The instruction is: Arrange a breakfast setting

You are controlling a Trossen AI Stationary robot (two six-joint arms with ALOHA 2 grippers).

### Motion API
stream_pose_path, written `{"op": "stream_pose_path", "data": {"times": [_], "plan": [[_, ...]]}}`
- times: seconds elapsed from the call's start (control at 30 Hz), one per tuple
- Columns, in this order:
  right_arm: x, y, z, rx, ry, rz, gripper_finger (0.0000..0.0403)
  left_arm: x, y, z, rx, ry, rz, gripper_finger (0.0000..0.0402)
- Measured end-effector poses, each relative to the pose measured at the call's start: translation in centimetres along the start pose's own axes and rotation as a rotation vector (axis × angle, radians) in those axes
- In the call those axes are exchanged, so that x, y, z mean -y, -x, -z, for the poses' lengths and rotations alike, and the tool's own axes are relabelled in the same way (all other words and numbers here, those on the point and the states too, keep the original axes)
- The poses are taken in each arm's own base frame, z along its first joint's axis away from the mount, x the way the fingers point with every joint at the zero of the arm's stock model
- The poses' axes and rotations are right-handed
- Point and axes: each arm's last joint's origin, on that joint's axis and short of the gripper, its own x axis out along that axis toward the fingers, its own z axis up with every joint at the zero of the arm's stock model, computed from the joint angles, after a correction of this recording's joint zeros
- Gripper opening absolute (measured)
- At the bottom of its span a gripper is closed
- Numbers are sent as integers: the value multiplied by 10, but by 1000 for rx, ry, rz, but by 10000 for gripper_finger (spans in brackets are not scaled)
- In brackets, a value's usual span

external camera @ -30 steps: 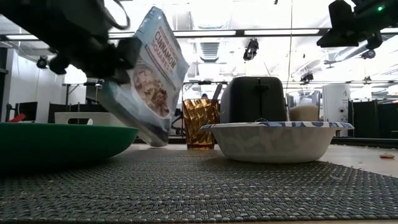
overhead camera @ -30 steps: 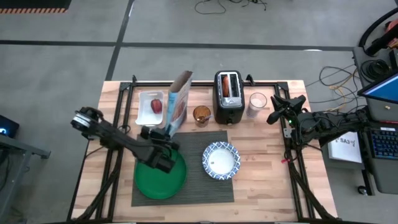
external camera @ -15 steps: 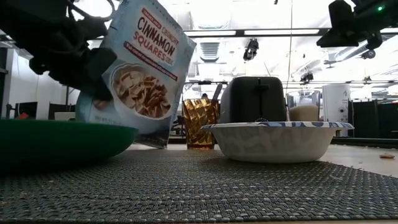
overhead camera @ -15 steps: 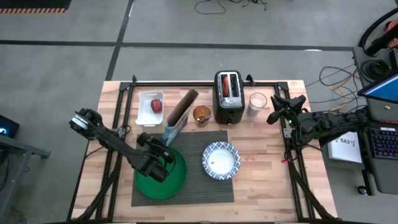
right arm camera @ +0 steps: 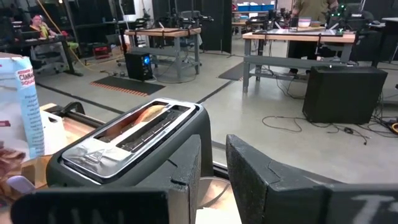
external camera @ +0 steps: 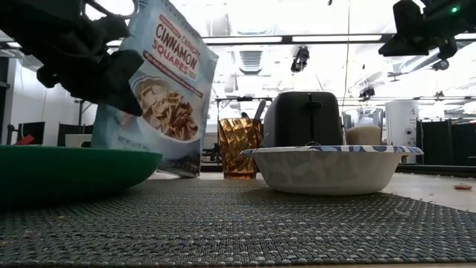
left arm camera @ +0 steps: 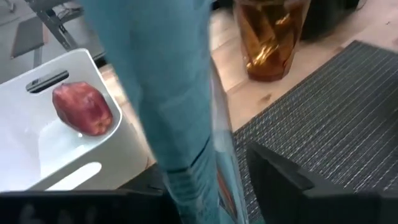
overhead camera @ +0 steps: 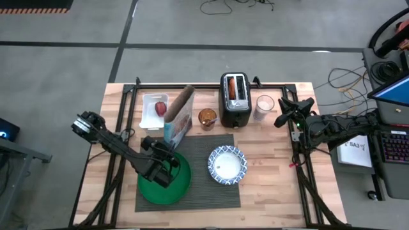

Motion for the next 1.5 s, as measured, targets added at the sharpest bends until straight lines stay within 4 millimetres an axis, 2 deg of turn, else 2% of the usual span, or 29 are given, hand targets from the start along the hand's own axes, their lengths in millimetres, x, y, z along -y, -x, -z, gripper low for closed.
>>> {"op": "stream_pose_path", "data": {"times": [0.23,0.47,0.63,0.8,1.0,1.23,1.5], "plan": [[0,0,0,0,0,0,68,2,2,-5,15,-18,6,195],[0,0,0,0,0,0,68,1,-4,-10,92,-2,-27,190],[0,0,0,0,0,-1,68,-1,-11,-11,120,-1,-55,162],[0,0,0,0,0,-1,68,-3,-15,-10,148,4,-67,116],[0,0,0,0,-1,0,68,-3,-15,-11,188,10,-67,13],[0,0,0,0,-1,-1,68,1,-6,-19,329,25,-48,1],[0,0,0,0,-1,-1,68,1,31,-57,413,-41,-14,0]]}}
